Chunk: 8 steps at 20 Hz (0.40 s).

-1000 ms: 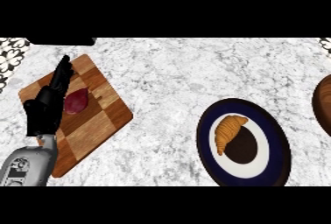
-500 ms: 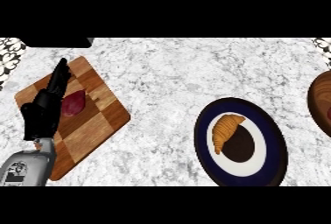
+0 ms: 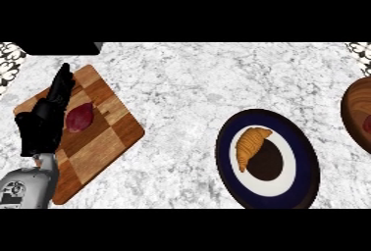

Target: Pick the bell pepper from the plate and place it in the bowl

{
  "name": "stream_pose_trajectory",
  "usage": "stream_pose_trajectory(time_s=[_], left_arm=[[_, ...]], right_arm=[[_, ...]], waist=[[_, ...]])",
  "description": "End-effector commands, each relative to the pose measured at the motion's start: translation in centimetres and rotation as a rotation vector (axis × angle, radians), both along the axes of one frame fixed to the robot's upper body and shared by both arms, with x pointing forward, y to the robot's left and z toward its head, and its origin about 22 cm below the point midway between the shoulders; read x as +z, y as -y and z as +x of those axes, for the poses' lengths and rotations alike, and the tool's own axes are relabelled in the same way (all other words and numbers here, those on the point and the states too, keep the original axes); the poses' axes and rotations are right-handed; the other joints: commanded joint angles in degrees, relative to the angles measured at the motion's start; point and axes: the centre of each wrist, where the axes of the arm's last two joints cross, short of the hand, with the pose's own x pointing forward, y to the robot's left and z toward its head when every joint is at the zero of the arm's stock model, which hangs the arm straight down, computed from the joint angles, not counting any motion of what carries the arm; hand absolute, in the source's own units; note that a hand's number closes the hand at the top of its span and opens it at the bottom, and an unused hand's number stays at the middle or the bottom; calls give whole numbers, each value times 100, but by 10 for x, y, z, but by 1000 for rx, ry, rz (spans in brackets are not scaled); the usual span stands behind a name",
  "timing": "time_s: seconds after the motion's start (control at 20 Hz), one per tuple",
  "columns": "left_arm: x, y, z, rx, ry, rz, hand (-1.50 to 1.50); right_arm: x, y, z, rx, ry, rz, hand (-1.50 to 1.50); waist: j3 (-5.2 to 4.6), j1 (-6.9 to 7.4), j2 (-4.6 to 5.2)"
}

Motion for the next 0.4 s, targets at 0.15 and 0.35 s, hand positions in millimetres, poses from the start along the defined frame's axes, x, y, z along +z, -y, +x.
stream_pose_trajectory(time_s=[0.15,0.35], left_arm=[[-18,-6,-5,4,11,-3,0],[-26,4,-7,-4,1,-1,0]], right_arm=[[-40,-10,-35,98,59,17,-150],[-33,-3,-51,90,56,7,-150]], waist=[[-8,-33,-11],[-4,-30,-9]])
